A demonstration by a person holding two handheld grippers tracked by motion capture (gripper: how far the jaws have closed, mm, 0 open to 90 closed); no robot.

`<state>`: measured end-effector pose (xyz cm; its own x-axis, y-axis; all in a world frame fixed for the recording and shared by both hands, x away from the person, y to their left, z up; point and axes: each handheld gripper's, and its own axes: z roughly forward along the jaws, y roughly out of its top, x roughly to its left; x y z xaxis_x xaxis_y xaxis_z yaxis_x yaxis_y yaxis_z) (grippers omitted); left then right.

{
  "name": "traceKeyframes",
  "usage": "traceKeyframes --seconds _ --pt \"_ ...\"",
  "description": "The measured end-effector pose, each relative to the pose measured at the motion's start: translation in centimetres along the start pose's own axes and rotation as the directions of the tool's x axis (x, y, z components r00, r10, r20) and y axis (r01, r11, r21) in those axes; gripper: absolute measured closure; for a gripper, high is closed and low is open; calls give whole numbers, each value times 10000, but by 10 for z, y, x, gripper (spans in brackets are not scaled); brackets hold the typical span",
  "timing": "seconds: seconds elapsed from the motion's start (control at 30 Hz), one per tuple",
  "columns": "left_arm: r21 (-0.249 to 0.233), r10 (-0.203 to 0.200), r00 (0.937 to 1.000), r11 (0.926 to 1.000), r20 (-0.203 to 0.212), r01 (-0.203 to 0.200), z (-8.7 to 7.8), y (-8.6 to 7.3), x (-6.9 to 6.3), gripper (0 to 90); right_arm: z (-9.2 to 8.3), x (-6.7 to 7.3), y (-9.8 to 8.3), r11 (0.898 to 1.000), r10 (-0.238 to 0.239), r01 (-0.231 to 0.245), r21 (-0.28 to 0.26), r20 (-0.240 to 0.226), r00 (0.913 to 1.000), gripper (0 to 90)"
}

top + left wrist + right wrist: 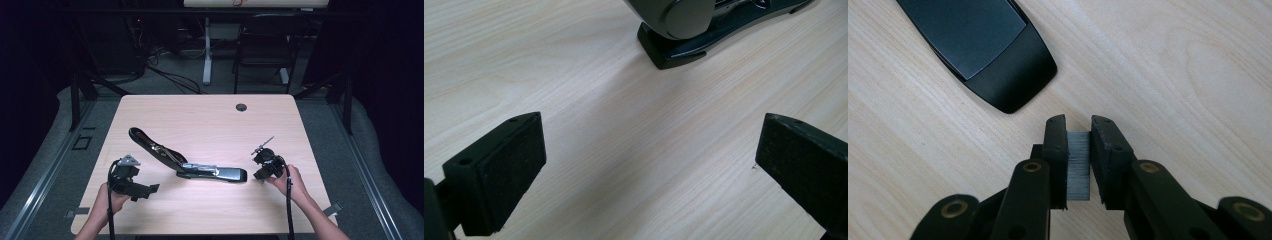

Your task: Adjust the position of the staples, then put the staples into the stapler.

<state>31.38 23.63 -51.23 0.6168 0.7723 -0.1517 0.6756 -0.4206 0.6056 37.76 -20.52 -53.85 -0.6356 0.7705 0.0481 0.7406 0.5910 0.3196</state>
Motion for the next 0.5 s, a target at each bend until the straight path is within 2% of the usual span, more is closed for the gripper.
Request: traceKeyframes --seconds 0.13,0.23,0.33,0.5 --pt "-26 -7 10000 10000 14 7 0 0 0 0 0 2 0 9999 -24 25 -137 74 10000 779" --pt "13 19 10000 10000 34 -19 0 0 0 0 -2 1 1 9997 -240 239 76 80 9997 780" --pt "-19 -31 10000 10000 30 31 0 0 0 0 -4 0 1 9998 -213 212 32 78 9997 780" --pt "8 22 10000 10000 55 -22 0 1 0 0 -7 1 1 9994 -262 266 -226 174 9995 780"
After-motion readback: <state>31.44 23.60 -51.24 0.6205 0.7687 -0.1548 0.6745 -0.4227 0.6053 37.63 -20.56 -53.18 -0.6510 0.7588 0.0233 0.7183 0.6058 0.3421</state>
